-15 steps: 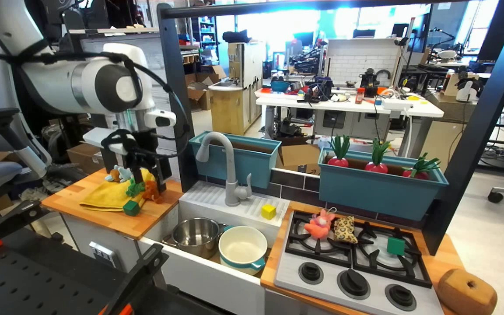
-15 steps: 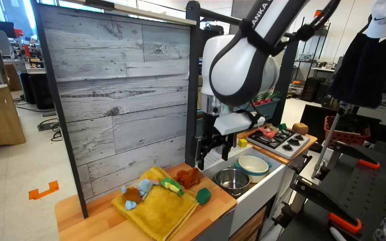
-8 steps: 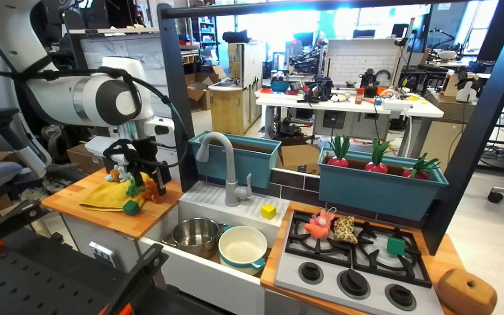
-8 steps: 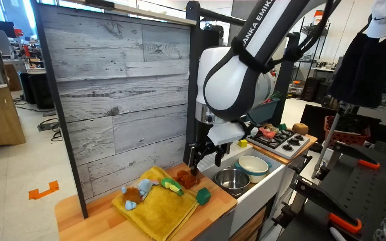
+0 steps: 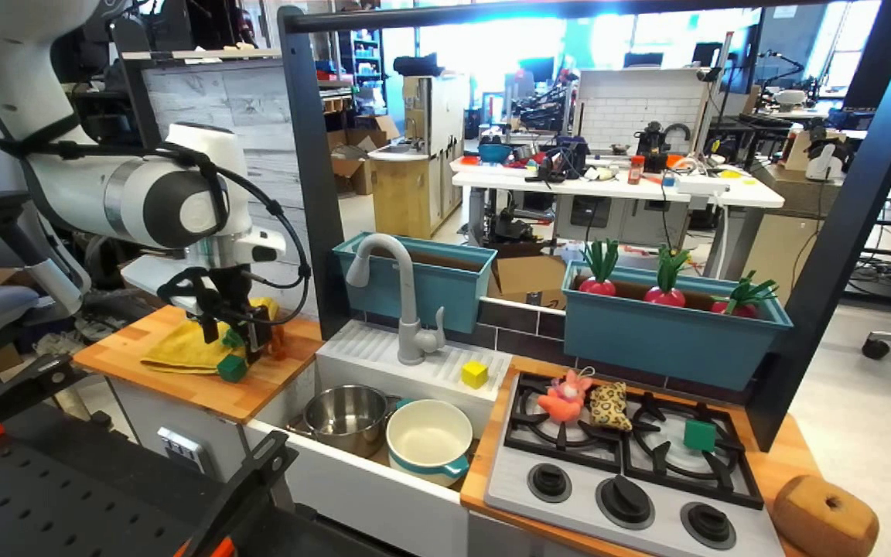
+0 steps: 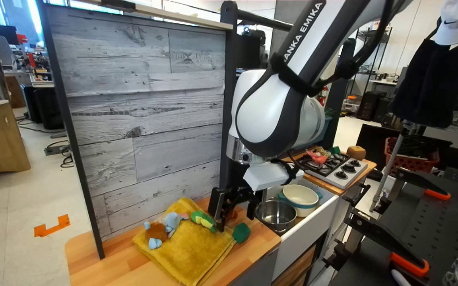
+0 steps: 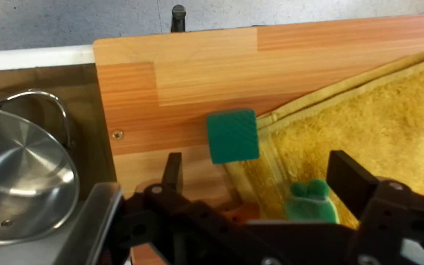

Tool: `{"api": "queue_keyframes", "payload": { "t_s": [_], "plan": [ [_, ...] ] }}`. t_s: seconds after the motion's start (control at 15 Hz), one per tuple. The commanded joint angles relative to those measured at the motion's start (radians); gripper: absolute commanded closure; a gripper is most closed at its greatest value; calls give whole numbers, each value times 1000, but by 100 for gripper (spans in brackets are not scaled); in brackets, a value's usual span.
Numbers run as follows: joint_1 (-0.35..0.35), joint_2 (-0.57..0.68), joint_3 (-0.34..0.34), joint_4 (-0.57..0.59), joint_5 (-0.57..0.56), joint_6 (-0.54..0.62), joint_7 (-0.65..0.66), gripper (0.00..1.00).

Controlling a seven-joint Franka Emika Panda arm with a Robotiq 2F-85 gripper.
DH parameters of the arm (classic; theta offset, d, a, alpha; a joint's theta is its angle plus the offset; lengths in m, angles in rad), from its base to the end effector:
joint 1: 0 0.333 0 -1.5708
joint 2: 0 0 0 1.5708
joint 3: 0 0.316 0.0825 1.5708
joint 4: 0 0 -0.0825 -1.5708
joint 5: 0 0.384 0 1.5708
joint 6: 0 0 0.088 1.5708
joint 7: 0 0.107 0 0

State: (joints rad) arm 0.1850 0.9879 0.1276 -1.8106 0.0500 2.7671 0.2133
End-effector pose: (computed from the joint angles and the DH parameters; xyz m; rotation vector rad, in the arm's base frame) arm 0.5739 0.1846 -0.0016 -3.0267 0.0048 0.0880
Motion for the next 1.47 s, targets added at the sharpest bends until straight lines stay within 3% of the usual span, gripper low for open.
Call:
{"api": "queue_keyframes", "payload": {
  "t_s": [0.0, 0.53, 0.8, 0.93, 1.2, 1.4],
  "plan": [
    [11, 25, -7, 12, 19, 8, -15, 26],
    [-1, -2, -16, -15, 29, -39, -1, 81],
    [-16, -116, -66, -85, 42, -77, 45, 84],
    [-7, -130, -147, -35, 42, -196, 113, 84],
    [-40, 10, -234, 231, 30, -461, 212, 84],
    [-52, 132, -240, 388, 41, -565, 306, 84]
  ]
}}
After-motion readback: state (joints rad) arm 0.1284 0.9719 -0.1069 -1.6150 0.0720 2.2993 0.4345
